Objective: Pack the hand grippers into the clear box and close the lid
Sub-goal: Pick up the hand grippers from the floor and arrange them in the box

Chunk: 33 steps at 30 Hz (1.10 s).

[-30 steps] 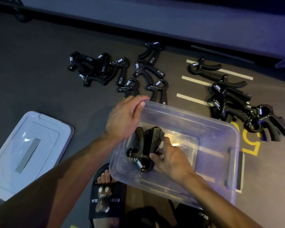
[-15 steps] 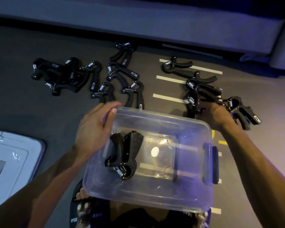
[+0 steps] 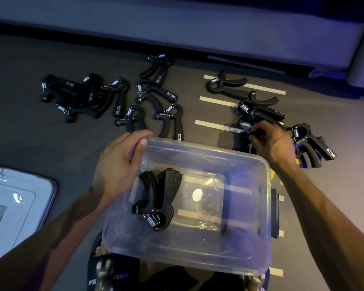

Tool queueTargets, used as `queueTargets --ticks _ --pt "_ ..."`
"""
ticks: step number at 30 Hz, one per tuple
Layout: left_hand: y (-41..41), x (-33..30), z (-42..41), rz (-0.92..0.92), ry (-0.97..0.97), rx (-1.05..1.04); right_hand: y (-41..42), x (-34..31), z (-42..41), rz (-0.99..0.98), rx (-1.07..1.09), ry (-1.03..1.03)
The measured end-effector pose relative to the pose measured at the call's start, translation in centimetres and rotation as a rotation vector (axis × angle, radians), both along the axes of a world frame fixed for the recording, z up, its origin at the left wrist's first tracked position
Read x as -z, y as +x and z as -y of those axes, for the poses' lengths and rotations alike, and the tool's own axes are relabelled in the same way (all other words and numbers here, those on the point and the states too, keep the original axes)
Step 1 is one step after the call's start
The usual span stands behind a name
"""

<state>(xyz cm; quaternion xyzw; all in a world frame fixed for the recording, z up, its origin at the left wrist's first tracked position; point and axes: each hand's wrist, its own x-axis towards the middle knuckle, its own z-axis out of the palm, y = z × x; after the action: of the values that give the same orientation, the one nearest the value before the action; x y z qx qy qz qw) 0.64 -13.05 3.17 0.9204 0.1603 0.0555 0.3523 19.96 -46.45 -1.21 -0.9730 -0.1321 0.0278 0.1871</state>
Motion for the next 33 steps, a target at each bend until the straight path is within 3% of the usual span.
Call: queueTargets --ticks 10,16,17,19,21,25,29,31,33 --pt "-0.2 0.5 -0.2 0.045 0.051 0.003 -3.9 -11.2 -4.5 0.117 -0.019 0.558" --pt "-0.5 -1.2 0.5 0.202 0.184 -0.021 -8.9 -15.0 -9.6 -0.098 -0.239 0.795" --pt "-0.6 -2.1 0.8 0.250 0.140 -0.059 -9.6 -14.9 -10.0 -0.159 -0.270 0.796" --pt "-1.0 -4.4 1.6 0.275 -0.123 -0.124 -10.7 -14.4 -10.5 -0.261 -0.344 0.771" --pt "-1.5 -6.1 2.4 0.178 -0.332 -0.059 -11.5 -13.9 -10.8 -0.355 -0.390 0.764" --pt "-2.6 -6.8 3.2 0.044 -0.442 0.141 -12.9 -13.7 -11.6 -0.488 -0.357 0.873" --pt "-2.8 -7.1 3.9 0.066 -0.733 -0.027 -12.7 -13.9 -10.0 -0.616 -0.311 1.020" --pt "-3.0 -7.3 4.1 -0.013 -0.942 -0.143 -12.6 -14.0 -8.5 -0.701 -0.283 1.108" --pt "-3.3 -7.4 4.4 -0.146 -1.140 -0.215 -13.1 -14.0 -7.4 -0.655 -0.351 1.053"
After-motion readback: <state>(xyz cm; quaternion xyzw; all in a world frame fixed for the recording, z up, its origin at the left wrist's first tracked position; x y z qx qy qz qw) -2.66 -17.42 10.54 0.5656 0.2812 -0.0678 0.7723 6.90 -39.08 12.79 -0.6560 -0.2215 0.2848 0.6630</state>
